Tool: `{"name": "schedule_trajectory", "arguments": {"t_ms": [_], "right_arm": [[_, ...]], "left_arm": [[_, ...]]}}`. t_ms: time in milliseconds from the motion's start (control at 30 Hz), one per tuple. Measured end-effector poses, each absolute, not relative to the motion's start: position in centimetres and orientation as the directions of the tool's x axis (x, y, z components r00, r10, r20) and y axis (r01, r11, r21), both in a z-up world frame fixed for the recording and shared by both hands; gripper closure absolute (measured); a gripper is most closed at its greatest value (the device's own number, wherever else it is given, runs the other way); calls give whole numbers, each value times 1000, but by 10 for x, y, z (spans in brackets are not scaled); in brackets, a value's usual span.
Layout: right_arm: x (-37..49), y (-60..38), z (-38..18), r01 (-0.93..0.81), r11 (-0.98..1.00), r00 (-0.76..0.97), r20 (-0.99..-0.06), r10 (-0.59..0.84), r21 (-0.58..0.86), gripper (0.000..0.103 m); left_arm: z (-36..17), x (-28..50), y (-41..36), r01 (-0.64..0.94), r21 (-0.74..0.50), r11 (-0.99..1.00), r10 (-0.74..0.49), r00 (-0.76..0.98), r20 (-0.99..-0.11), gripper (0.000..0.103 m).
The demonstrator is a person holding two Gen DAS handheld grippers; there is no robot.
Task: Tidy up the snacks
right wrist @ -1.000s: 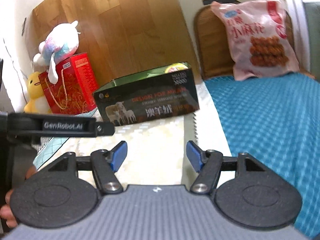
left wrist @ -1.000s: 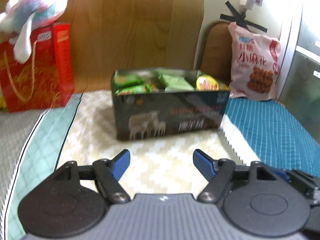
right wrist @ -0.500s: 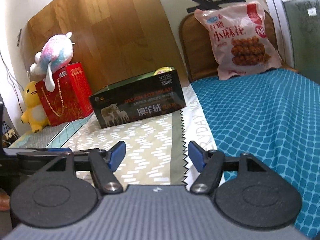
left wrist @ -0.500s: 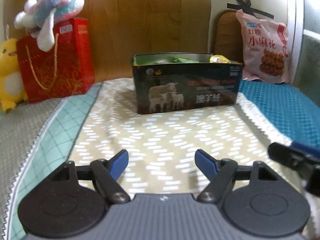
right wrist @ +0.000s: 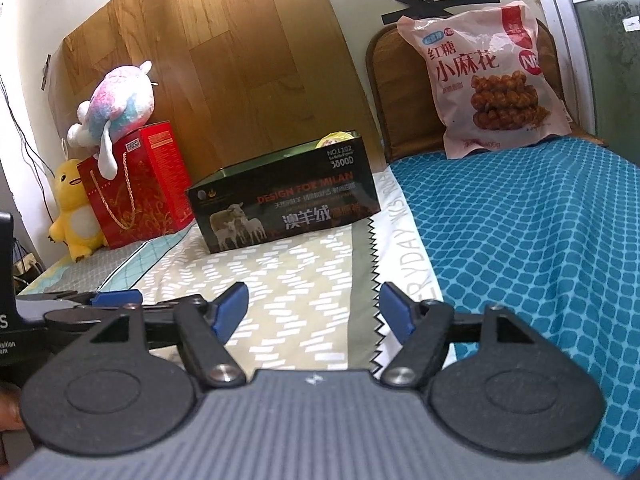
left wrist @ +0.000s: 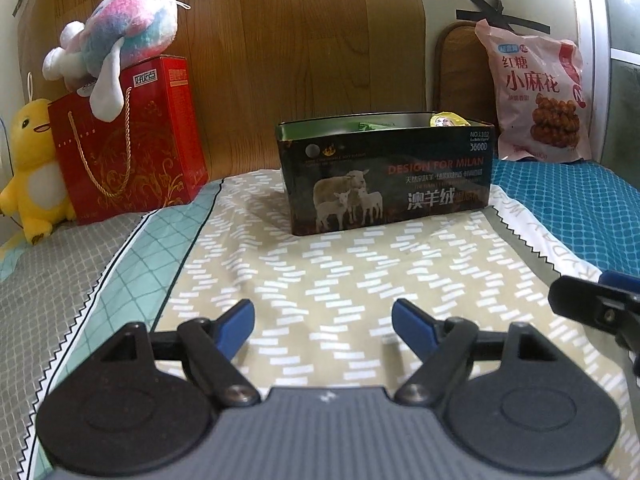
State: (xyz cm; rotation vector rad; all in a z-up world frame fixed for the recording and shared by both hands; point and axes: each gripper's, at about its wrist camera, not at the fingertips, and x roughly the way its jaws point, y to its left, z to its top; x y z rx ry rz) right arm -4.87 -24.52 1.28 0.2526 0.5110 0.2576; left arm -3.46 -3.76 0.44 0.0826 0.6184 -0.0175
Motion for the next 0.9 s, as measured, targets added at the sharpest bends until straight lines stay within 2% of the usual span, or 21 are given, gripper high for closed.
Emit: {"name": "schedule_trajectory", "arguments": {"t_ms": [133, 633, 767, 900], "right_arm": [[-48, -245, 13, -181, 935, 839, -448, 308, 305, 29], [-48, -250, 13, -188, 922, 837, -437, 330, 338, 28], [-48, -251, 13, -187, 919, 836, -435, 334, 347, 27], [-48, -251, 13, -188, 918, 836, -434, 337, 350, 26]], "left_arm": [[4, -35, -38, 46, 69, 997, 3, 814, -580, 24], [5, -38, -40, 38, 90, 995, 19, 826, -563, 13], [6, -39, -40, 35, 97, 995, 25, 832, -554, 6], [6, -39, -40, 35, 100, 994, 27, 834, -551, 5]]}}
